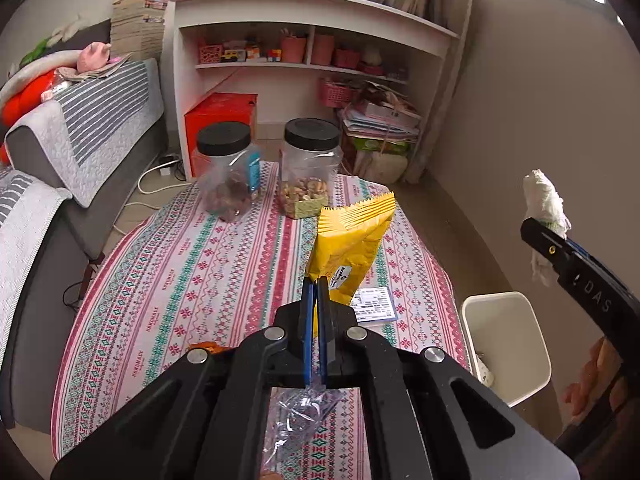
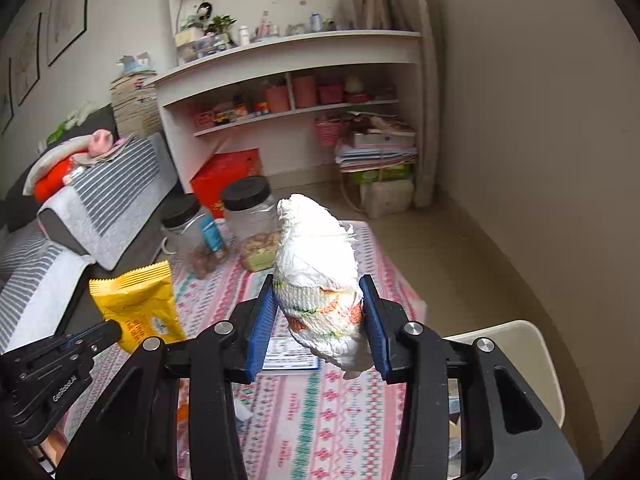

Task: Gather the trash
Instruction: 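Carry bag and tissue wad over the bin and open both tools to drop them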

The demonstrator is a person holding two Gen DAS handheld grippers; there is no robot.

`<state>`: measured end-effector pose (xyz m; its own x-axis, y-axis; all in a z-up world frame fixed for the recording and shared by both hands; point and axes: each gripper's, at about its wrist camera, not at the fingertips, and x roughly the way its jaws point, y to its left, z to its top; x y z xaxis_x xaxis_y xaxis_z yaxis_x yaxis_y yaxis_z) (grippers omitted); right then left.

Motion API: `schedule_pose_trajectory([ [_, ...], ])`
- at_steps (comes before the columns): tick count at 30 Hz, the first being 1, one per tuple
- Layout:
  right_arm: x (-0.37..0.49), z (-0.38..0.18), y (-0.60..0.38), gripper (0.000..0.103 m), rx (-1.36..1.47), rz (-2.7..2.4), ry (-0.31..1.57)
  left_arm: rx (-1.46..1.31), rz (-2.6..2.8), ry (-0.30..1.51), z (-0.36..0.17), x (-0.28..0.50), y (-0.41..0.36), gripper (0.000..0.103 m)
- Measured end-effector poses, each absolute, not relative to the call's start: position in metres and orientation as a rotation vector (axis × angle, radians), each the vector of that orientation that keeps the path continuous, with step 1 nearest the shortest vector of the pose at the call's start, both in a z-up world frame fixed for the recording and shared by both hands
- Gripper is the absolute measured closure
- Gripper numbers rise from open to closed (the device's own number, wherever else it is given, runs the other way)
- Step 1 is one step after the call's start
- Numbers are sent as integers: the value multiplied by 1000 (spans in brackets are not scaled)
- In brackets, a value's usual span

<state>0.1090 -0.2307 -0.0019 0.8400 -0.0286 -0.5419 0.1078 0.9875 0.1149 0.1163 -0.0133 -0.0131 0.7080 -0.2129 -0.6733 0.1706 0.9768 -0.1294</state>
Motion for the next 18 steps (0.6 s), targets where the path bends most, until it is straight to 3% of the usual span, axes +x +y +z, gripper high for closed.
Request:
schedule_pose_trajectory([
  [18, 56, -6, -348, 62, 193, -393, 551, 31, -377, 751, -20, 108, -104, 101],
])
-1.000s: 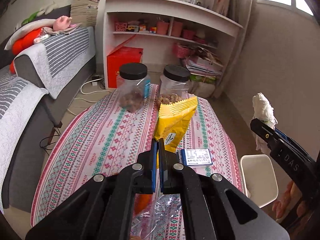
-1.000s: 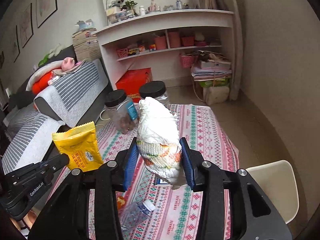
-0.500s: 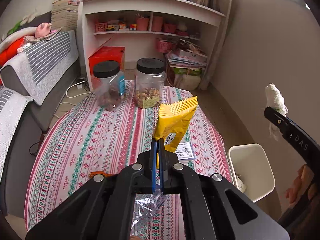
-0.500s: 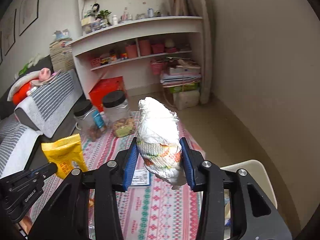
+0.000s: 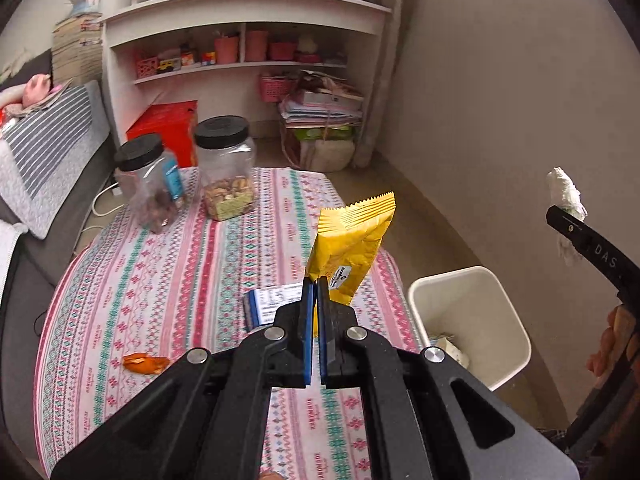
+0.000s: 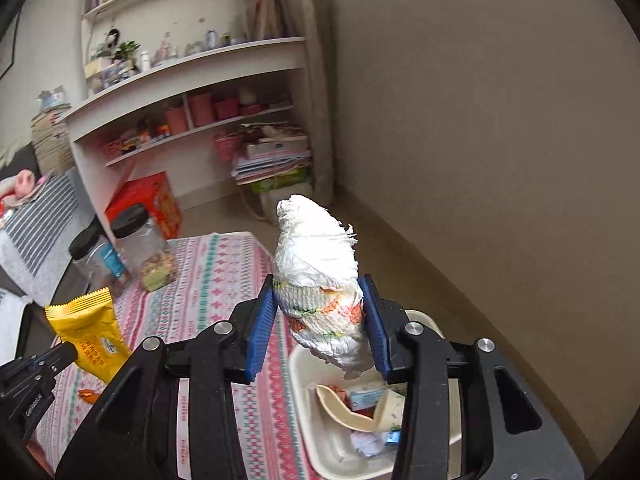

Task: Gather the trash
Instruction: 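Carry bag and tissue wad over the bin and open both tools to drop them, then grasp the clear water bottle with the left tool while the right tool grasps an orange peel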

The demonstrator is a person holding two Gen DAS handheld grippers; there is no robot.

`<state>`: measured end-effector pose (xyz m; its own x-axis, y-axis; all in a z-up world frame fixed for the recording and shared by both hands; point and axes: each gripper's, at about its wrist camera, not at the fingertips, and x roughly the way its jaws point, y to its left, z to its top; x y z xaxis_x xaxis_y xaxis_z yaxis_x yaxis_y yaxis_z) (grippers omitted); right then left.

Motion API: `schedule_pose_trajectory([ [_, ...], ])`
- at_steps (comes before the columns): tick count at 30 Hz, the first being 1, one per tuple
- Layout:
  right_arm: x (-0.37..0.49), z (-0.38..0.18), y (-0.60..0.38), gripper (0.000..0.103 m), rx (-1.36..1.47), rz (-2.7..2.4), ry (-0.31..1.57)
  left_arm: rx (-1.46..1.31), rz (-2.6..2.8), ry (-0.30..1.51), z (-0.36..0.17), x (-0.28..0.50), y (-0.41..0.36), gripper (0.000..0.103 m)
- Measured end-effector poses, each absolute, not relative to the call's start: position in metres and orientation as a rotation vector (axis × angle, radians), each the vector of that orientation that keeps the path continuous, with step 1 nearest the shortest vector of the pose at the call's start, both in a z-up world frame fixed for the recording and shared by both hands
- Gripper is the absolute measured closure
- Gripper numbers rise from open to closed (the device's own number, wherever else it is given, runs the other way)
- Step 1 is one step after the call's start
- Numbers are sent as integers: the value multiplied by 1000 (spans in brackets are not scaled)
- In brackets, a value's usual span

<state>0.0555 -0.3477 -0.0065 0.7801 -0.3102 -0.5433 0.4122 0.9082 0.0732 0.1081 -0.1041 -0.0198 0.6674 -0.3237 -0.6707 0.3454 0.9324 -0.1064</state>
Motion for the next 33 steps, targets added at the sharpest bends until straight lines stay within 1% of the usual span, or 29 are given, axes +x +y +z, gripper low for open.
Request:
schedule_pose_trajectory([
  [2, 49, -6, -358, 58, 184, -440, 538, 29, -409, 753, -18, 108, -118, 101],
  [3, 44, -5, -363, 53, 187, -459, 528, 23, -426, 758, -18, 108, -124, 101],
  [4, 40, -4, -369, 46, 196, -481, 514, 15, -447, 769, -17, 108, -132, 101],
  [6, 31, -1, -382, 36, 222, -517, 491, 11, -475, 778, -17, 108, -147, 101],
  [10, 16, 8, -403, 24, 265, -569, 439, 13, -542, 784, -15, 103, -184, 101],
  [14, 1, 12, -424, 20, 324, -606, 403, 38, -600, 793, -17, 96, -223, 101],
  [20, -14, 15, -446, 17, 375, -648, 372, -34, -686, 905, -34, 101, -269, 100],
  [21, -15, 16, -447, 16, 380, -654, 368, -48, -701, 942, -39, 104, -278, 97],
  [22, -17, 16, -449, 16, 385, -657, 366, -57, -708, 967, -43, 106, -282, 88],
  [23, -18, 16, -450, 16, 387, -658, 366, -65, -712, 984, -47, 108, -285, 82],
  [24, -20, 16, -451, 15, 386, -658, 366, -70, -706, 994, -50, 109, -287, 72],
  [25, -20, 16, -451, 15, 380, -658, 368, -72, -699, 998, -52, 109, -288, 69],
  [27, -20, 16, -449, 14, 368, -660, 374, -62, -688, 997, -54, 106, -288, 68],
  [28, -19, 15, -448, 13, 366, -657, 377, -53, -678, 993, -54, 105, -287, 65],
  [30, -17, 15, -446, 12, 362, -648, 385, -30, -651, 978, -54, 102, -283, 61],
  [32, -14, 15, -440, 10, 347, -641, 395, 8, -623, 960, -54, 99, -278, 57],
  [33, -12, 15, -438, 7, 340, -637, 400, 28, -607, 951, -53, 99, -275, 51],
])
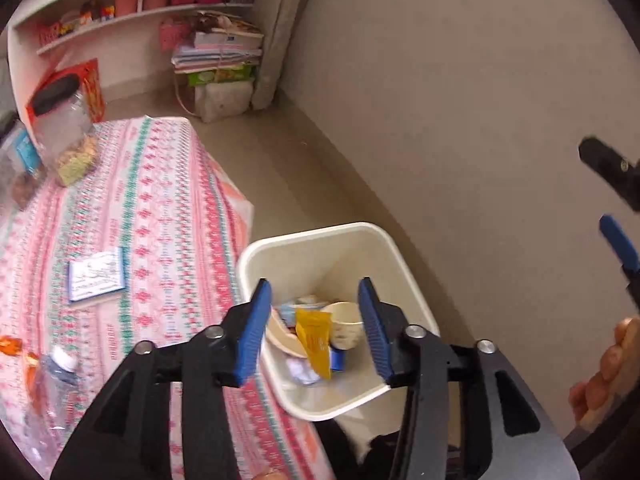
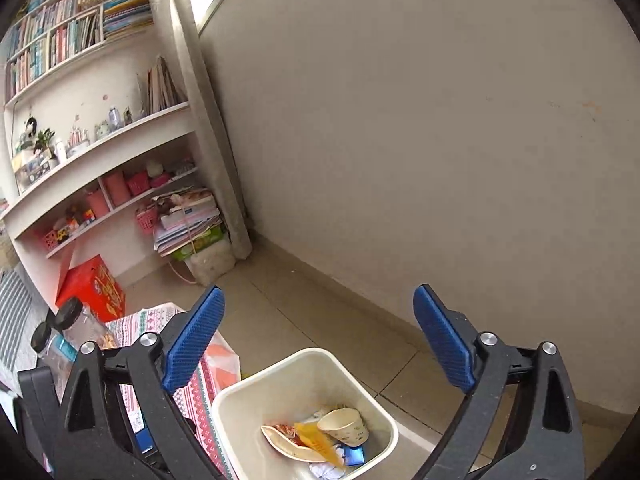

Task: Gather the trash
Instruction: 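Grasp the clear water bottle with the left tool while the right tool grasps an orange peel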

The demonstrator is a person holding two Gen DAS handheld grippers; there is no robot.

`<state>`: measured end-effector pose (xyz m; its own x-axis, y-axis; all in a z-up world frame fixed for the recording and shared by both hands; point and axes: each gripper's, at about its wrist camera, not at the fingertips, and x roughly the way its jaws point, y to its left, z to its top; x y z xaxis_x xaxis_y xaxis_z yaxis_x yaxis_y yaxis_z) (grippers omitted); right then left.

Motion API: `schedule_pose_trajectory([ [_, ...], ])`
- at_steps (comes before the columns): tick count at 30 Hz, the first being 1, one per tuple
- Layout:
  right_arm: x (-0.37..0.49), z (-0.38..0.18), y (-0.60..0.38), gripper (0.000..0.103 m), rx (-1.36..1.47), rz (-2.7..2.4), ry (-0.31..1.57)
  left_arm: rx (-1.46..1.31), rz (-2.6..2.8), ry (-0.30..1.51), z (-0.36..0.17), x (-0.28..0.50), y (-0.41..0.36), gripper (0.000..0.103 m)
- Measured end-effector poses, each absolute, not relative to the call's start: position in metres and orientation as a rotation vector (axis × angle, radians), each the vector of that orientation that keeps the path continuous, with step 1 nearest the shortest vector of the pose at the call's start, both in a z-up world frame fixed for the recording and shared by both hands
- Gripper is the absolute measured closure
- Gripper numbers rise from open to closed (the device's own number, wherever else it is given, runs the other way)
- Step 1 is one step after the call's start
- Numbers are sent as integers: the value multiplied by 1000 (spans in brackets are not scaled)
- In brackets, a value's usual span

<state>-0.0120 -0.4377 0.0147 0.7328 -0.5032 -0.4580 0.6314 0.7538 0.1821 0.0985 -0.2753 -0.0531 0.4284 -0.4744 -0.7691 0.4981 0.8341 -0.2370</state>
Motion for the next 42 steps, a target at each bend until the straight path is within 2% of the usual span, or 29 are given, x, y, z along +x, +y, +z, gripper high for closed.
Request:
schedule_pose_trajectory([
  [4, 2, 13, -421, 7, 290, -606, 446, 128, -530, 923, -56, 89, -255, 35],
  [7, 15, 9, -408, 7, 250, -576, 497, 209, -464, 927, -62, 85, -235, 29],
  [16, 50, -1, -351, 7, 184, -437, 597, 369, -266, 1097, -104, 104, -143, 29],
  [20, 69, -11, -323, 7, 158, -371, 651, 433, -214, 1236, -135, 123, -109, 29],
  [25, 92, -27, -293, 7, 127, -320, 724, 503, -192, 1327, -173, 130, -80, 29],
  [26, 99, -30, -288, 7, 120, -308, 739, 512, -191, 1327, -178, 129, -76, 30],
  [28, 108, -38, -277, 7, 100, -288, 774, 501, -197, 1333, -185, 128, -67, 41],
  [34, 130, -60, -253, 7, 132, -225, 866, 358, -242, 1289, -166, 128, -37, 45],
  [42, 158, -108, -169, 7, 76, -38, 1032, 21, -125, 1063, -64, 129, 60, 47],
])
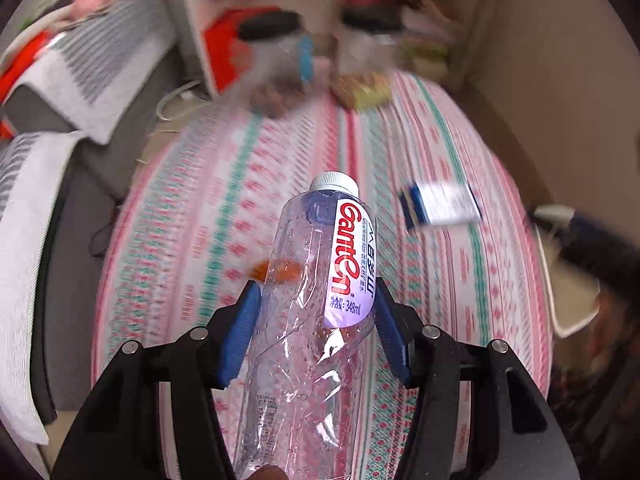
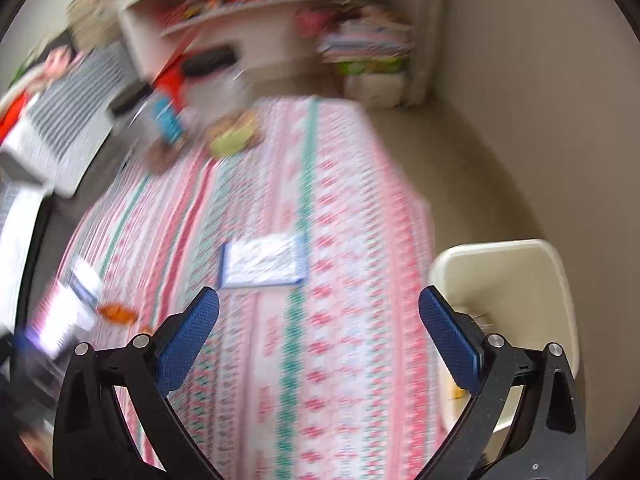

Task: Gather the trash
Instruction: 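Grasp the clear water bottle with the left tool while the right tool grasps an orange peel, then drop the orange peel into the bin with the right tool, then the bottle with the left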

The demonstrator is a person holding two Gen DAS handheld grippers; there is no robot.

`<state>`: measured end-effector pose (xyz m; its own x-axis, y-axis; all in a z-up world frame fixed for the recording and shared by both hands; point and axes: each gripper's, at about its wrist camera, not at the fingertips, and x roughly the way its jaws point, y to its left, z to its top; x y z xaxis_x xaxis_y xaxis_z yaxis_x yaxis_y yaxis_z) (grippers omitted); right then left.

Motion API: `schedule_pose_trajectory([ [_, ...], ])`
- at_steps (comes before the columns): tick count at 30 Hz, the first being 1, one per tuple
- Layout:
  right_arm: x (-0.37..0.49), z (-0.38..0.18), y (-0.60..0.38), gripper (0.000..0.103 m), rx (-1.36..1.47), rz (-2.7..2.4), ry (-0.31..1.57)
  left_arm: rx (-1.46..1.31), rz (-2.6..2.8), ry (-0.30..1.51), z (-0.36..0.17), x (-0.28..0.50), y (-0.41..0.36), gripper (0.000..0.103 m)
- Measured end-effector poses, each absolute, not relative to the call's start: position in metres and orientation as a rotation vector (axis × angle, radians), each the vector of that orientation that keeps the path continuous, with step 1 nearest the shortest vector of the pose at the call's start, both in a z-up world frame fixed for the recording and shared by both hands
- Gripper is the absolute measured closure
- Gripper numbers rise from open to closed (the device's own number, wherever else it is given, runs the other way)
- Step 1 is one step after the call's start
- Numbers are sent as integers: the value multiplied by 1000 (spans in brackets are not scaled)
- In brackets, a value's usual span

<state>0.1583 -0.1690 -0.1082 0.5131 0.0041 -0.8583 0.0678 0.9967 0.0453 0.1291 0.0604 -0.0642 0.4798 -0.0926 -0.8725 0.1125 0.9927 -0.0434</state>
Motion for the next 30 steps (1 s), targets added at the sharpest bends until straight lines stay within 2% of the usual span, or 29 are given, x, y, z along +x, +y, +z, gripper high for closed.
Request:
schedule_pose_trajectory([
  [5, 162, -148, -103, 8, 3, 90, 1137, -122, -98, 986, -34, 122, 102, 47],
  [11, 164, -185, -48, 11, 86, 157, 1257, -154, -75, 946, -21, 117, 125, 47],
  [14, 165, -198, -21, 20, 38, 162, 1265, -169, -69, 930, -14, 111, 133, 47],
  [15, 165, -201, -16, 31, 21, 164, 1268, -171, -67, 927, -13, 110, 135, 47],
  [17, 162, -201, -7, 45, -36, 148, 1213, -167, -56, 923, -12, 108, 139, 47],
  [18, 161, -199, -5, 70, -35, 168, 1194, -168, -50, 922, -12, 107, 141, 47],
  [19, 162, -198, -5, 82, -22, 182, 1197, -172, -45, 922, -13, 107, 141, 47],
  [23, 170, -172, -17, 83, 94, 242, 1177, -201, -23, 912, -12, 108, 151, 47],
  [30, 170, -80, -32, 83, 143, 312, 974, -255, -2, 845, -5, 107, 154, 47],
])
